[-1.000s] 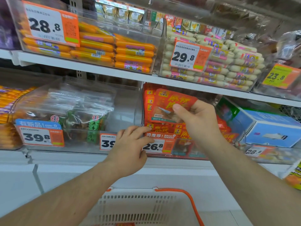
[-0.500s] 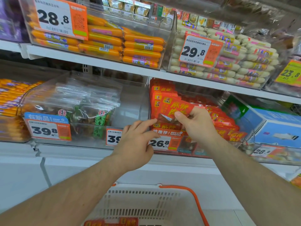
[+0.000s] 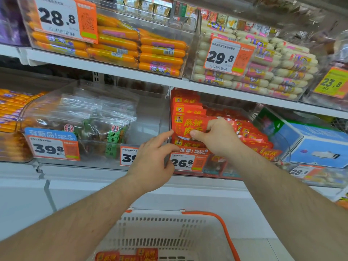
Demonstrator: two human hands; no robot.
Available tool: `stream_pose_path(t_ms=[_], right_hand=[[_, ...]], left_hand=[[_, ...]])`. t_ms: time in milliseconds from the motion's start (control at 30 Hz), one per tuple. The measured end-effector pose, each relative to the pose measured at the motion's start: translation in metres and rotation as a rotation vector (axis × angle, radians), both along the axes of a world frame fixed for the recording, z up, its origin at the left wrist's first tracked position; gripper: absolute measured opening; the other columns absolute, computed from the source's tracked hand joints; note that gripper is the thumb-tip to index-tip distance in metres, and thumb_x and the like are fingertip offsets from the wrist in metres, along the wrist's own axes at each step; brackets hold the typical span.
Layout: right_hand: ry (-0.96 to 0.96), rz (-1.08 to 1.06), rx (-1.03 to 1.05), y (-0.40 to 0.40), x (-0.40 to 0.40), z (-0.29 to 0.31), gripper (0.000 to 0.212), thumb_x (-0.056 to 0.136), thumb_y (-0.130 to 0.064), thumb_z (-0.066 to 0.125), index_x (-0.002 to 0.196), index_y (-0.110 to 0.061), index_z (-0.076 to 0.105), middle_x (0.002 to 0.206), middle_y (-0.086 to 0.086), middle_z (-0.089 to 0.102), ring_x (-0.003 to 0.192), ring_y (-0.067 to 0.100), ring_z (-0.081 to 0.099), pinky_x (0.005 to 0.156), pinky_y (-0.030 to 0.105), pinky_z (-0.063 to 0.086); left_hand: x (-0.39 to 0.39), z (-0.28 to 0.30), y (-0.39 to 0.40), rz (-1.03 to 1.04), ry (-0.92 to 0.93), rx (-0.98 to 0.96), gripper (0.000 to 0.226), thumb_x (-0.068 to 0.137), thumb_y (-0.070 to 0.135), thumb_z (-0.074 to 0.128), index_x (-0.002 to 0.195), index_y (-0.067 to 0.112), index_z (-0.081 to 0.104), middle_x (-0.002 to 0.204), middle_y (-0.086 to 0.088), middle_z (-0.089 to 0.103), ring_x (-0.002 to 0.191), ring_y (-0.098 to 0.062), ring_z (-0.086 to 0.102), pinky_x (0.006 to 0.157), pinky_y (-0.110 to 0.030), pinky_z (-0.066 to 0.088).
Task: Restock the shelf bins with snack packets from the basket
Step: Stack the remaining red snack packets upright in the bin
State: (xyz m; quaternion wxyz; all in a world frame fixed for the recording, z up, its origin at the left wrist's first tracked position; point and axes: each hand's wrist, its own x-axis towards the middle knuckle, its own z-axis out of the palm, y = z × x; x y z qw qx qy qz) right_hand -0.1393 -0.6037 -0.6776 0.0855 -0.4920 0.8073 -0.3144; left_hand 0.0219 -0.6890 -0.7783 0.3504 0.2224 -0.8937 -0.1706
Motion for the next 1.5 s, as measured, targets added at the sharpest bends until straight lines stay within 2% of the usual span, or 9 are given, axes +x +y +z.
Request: stream_pose_path(t_ms=[400,567,700,767,1000,1167,1267,1367,1500], right_hand=[[-0.057,-0.094,0.005,-0.003,0.0,-0.003,0.023,0.087,-0.042,0.071,0.08,-0.02,0.069,0.077,-0.007,0.069,0.071,0.009,0.066,0.062,0.027,0.052],[0.008,-0.144,0.046,-0.001,0.002,-0.005,0.034,0.084,-0.047,0.071,0.069,-0.018,0.062,0.07,-0.009,0.064,0.066,0.008,0.062,0.059,0.027,0.05],[0.304,-0.248,-0.528,0.018,0.01,-0.039,0.024,0.086,-0.037,0.069,0.073,-0.017,0.073,0.074,-0.009,0.061,0.078,0.009,0.057,0.074,0.021,0.041],[0.326,-0.123,-0.739,0.026,0.029,-0.069,0.019,0.083,-0.022,0.067,0.067,-0.013,0.069,0.066,-0.005,0.056,0.07,0.008,0.05,0.067,0.019,0.035],[0.043,0.221,0.245,0.03,0.081,-0.23,0.045,0.088,-0.022,0.057,0.048,-0.015,0.039,0.048,0.006,0.042,0.047,0.02,0.044,0.05,0.032,0.035],[-0.322,0.139,0.636,0.023,0.115,-0.327,0.034,0.083,-0.017,0.059,0.052,-0.015,0.046,0.042,-0.002,0.035,0.039,0.014,0.033,0.043,0.025,0.028],[-0.49,0.176,0.805,0.021,0.147,-0.376,0.014,0.083,-0.024,0.067,0.076,-0.011,0.069,0.067,0.009,0.065,0.058,0.018,0.052,0.054,0.029,0.04],[-0.538,0.247,0.789,0.016,0.171,-0.412,0.04,0.083,-0.031,0.072,0.12,-0.024,0.062,0.114,0.004,0.067,0.095,0.018,0.063,0.08,0.032,0.055],[-0.251,0.35,0.793,-0.001,0.184,-0.438,0.087,0.08,-0.041,0.075,0.151,-0.037,0.024,0.151,0.013,0.029,0.122,0.033,0.053,0.092,0.039,0.052]], left_hand=[[0.001,0.01,0.007,0.031,-0.051,0.03,0.041,0.084,0.017,0.067,0.124,0.027,0.063,0.154,0.014,0.033,0.138,-0.016,0.033,0.104,-0.037,0.023],[0.002,0.009,0.003,0.012,0.039,-0.006,0.04,0.074,0.022,0.061,0.113,0.018,0.068,0.143,-0.002,0.049,0.121,-0.029,0.051,0.099,-0.048,0.042],[0.012,0.005,0.008,0.007,0.2,-0.157,0.027,0.078,0.018,0.051,0.098,0.012,0.068,0.105,-0.004,0.058,0.083,-0.021,0.057,0.072,-0.03,0.048],[0.021,-0.008,0.01,-0.036,0.004,-0.045,0.027,0.082,0.02,0.049,0.102,0.017,0.067,0.1,0.002,0.061,0.079,-0.015,0.052,0.072,-0.026,0.046],[0.071,-0.094,0.014,-0.137,-1.09,0.258,0.031,0.094,0.023,0.052,0.124,0.028,0.059,0.128,0.003,0.058,0.11,-0.018,0.055,0.094,-0.036,0.048],[0.091,-0.126,0.01,-0.127,-1.224,0.316,0.029,0.096,0.031,0.049,0.122,0.032,0.06,0.125,0.005,0.06,0.103,-0.016,0.055,0.085,-0.032,0.047],[0.101,-0.139,0.004,-0.115,-1.265,0.381,0.027,0.095,0.03,0.048,0.119,0.03,0.061,0.119,0.004,0.061,0.103,-0.019,0.056,0.092,-0.035,0.048],[0.103,-0.144,0.002,-0.13,-1.246,0.418,0.019,0.096,0.025,0.047,0.103,0.024,0.064,0.099,0.004,0.061,0.091,-0.019,0.058,0.083,-0.033,0.051],[0.106,-0.156,-0.006,-0.12,-1.198,0.538,0.016,0.092,0.021,0.048,0.089,0.022,0.063,0.092,0.004,0.061,0.086,-0.02,0.057,0.076,-0.034,0.049]])
